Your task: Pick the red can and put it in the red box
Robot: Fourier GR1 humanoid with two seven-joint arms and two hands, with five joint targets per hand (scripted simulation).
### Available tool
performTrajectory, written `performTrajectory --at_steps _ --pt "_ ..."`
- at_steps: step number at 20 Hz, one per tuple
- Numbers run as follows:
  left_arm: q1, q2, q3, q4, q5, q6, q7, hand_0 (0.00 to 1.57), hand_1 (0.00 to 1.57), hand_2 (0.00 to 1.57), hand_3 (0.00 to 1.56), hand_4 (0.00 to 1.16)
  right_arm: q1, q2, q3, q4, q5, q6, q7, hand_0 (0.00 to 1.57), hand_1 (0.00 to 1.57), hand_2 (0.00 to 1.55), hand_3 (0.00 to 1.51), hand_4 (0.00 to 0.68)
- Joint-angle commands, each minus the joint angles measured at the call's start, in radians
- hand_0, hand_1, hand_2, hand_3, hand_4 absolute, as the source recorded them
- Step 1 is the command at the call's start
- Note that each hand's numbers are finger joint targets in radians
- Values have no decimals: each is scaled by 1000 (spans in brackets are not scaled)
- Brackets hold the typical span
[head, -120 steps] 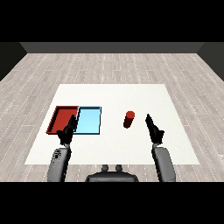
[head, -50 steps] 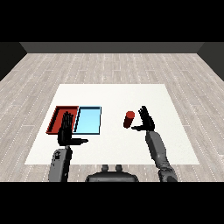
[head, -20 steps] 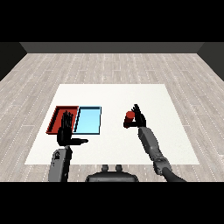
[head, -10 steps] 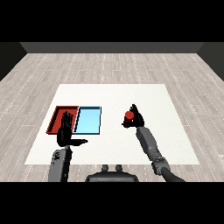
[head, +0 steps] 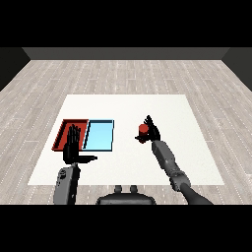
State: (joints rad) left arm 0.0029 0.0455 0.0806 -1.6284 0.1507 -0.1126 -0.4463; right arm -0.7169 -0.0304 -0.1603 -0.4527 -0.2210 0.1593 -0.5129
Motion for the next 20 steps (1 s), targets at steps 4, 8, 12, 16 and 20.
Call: performTrajectory --at_steps 4,8,12,16,20 --pt "18 11 12 18 7 -23 -38 0 0 0 0 0 -62 -28 -26 88 -2 -5 21 0 0 0 0 0" --pt "2 -26 -22 11 -29 19 -41 0 0 0 0 0 -90 29 11 183 -12 -82 -58 0 0 0 0 0" --pt "-14 21 18 -34 25 -11 35 0 0 0 0 0 -74 -5 -14 136 31 -118 -28 1525 1525 1502 1461 493" --pt "41 -29 -28 -43 -23 20 -31 0 0 0 0 0 -128 25 16 157 79 -256 23 1541 1541 1472 1417 575" --pt "64 -25 -40 -89 -17 16 13 0 0 0 0 0 -126 4 37 192 118 -241 12 1528 1528 1472 1420 551"
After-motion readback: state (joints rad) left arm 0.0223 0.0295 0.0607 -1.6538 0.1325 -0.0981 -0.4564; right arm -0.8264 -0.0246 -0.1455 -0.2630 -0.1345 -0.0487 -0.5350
